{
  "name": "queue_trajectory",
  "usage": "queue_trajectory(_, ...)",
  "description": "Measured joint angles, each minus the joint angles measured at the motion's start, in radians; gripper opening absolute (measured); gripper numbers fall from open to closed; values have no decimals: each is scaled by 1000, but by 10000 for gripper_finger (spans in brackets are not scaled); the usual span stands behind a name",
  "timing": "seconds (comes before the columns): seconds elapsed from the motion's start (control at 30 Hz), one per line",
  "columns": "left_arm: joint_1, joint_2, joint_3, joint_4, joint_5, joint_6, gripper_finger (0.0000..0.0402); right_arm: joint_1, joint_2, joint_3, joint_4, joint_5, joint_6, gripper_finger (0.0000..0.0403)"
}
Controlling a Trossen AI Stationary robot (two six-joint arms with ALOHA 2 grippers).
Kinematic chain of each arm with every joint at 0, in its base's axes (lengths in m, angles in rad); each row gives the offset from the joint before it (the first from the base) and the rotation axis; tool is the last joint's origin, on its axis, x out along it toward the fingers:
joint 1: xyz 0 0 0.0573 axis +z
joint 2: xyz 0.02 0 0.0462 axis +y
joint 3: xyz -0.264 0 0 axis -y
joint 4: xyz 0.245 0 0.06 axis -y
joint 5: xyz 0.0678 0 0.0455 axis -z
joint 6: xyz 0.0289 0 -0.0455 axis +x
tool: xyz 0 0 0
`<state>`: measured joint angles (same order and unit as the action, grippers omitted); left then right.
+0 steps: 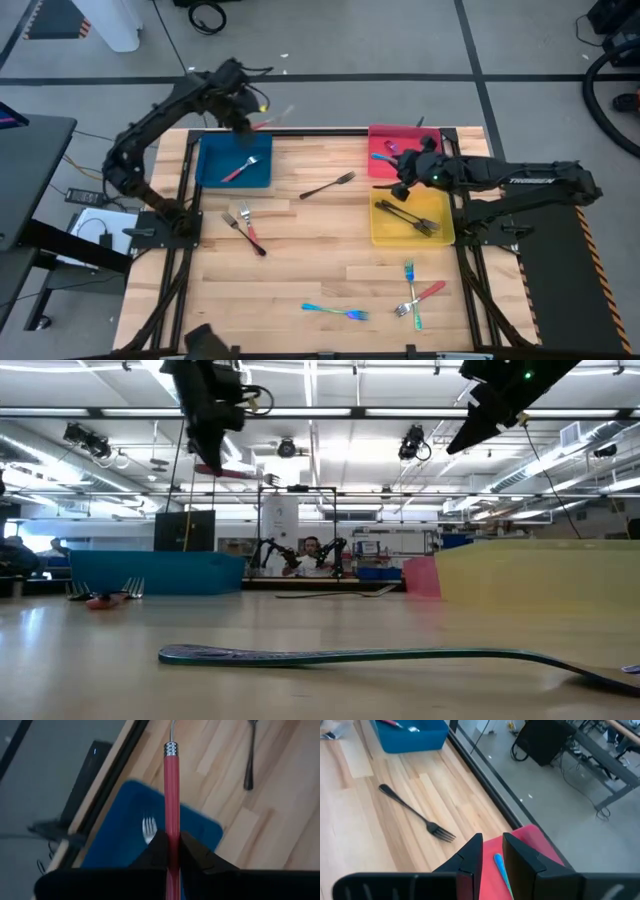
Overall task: Sort silverware by color (type)
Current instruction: Put the red fork into the blue bin
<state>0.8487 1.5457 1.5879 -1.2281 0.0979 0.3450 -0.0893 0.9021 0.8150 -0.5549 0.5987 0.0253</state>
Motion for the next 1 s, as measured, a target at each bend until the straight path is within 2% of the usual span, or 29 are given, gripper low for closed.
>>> queue_trajectory(0.3,36,-160,-313,36,4,-2,23,0,39,0,0,1,28,82)
queue_trajectory(0.53,36,-200,-543,151,0,1,24,0,41,0,22,1,27,82)
queue_trajectory(0.7,41,-200,-646,210,-24,-2,32,0,41,0,53,1,26,82)
queue_trajectory(0.9,46,-199,-699,241,-187,-2,50,0,41,0,71,1,40,82)
queue_trajectory(1.0,47,-199,-700,267,-207,-18,62,0,41,0,85,1,60,82)
